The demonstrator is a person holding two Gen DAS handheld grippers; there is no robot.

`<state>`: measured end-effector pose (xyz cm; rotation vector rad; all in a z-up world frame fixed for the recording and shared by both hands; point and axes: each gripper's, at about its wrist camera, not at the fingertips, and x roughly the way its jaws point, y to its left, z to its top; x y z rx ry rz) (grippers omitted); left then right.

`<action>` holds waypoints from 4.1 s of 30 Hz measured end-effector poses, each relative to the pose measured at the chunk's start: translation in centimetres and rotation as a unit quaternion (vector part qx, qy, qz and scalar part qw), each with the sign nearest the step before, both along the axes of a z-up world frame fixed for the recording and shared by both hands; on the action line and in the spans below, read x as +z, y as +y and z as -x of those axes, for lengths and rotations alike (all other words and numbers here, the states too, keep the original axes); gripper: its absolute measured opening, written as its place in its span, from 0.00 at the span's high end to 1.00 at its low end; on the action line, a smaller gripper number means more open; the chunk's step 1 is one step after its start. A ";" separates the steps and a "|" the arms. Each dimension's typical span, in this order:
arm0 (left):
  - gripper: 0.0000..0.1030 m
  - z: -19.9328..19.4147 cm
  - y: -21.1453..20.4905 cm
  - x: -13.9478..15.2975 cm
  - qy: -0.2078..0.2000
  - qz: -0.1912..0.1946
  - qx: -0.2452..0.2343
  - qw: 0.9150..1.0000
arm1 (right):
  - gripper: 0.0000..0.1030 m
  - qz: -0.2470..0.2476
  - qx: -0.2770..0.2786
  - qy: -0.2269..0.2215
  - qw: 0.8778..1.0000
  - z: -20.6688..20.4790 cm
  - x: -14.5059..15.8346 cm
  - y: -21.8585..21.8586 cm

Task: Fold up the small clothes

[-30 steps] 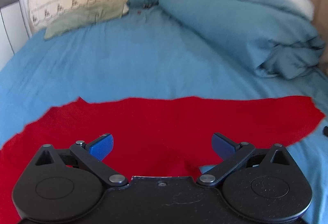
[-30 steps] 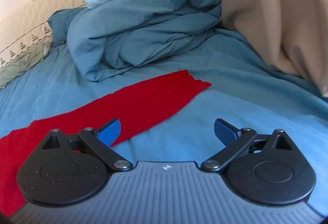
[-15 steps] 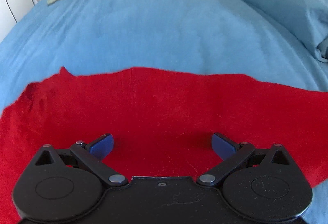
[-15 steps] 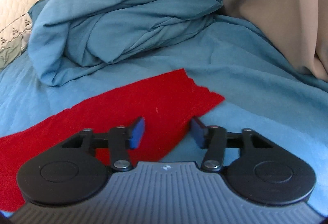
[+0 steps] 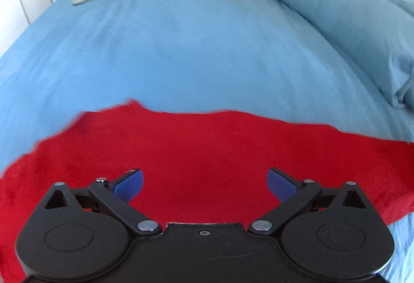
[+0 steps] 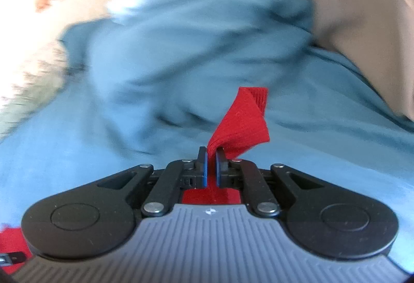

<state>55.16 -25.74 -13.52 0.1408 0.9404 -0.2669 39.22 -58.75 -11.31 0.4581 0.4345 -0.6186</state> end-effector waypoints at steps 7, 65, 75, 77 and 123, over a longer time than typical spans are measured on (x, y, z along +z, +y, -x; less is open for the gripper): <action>0.00 1.8 13.2 4.7 -0.040 -0.002 0.063 0.997 | 0.79 -0.006 0.184 -0.083 0.979 -6.0 6.8 14.4; 0.51 3.9 23.5 -4.3 0.013 0.066 0.171 0.983 | 0.08 0.102 0.271 0.176 0.941 -2.0 -8.6 27.0; 0.87 4.2 26.7 0.3 -0.068 0.063 0.208 0.974 | 0.08 0.127 0.243 0.175 0.946 -5.3 -9.6 25.3; 0.87 4.7 27.6 0.2 -0.076 0.054 0.212 0.973 | 0.08 0.156 0.221 0.184 0.945 -5.7 -9.7 24.9; 0.64 7.1 30.1 -2.8 -0.044 -0.041 0.189 0.980 | 0.05 0.038 0.357 0.136 0.923 -5.3 -7.4 25.1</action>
